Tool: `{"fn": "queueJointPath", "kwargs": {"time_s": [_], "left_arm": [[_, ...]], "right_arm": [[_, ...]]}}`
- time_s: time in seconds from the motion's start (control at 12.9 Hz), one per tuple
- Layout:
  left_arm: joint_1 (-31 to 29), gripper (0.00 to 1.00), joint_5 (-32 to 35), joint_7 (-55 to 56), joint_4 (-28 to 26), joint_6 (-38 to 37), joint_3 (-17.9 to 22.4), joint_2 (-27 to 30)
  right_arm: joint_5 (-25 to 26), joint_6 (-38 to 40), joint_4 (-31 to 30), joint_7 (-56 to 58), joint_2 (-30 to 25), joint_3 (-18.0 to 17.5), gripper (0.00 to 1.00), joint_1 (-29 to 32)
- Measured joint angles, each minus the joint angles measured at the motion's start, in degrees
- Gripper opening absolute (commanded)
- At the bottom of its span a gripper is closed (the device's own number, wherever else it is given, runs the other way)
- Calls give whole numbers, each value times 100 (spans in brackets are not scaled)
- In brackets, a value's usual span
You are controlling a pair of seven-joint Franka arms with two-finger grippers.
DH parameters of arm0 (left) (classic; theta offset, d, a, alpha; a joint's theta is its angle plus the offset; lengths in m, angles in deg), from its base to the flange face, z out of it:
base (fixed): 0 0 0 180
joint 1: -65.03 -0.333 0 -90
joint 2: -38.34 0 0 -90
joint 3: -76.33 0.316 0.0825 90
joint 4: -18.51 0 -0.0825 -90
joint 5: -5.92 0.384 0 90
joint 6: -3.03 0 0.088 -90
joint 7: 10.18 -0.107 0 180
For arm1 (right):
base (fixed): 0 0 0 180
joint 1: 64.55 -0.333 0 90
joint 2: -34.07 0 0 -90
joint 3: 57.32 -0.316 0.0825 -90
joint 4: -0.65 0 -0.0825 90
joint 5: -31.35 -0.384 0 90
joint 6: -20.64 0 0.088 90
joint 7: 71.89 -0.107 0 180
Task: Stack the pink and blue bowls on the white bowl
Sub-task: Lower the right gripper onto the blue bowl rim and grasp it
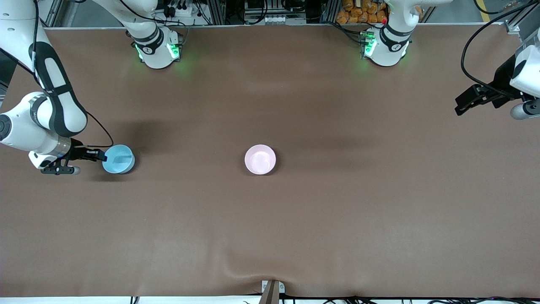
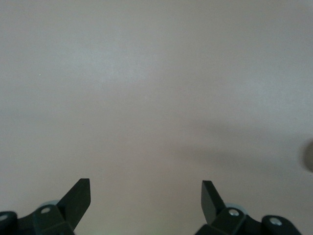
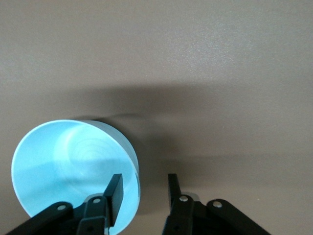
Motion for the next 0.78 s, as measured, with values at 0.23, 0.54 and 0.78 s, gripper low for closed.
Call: {"fn": "queueJointPath", "kwargs": {"time_s": [0.23,0.54,0.78], "left_arm": [[3,100,-1,-1,-14,64,2,0],[-1,100,-2,-102,-45,74,26,-8],[-4,100,-2,-110,-56,117,35,-11]], "right_arm": [[-56,-52,-1,0,28,-17,15,-25],[-87,-82,-1,5,63,-14,4,-24],[-103,-94,6,102,70,-18,0,-24]]}}
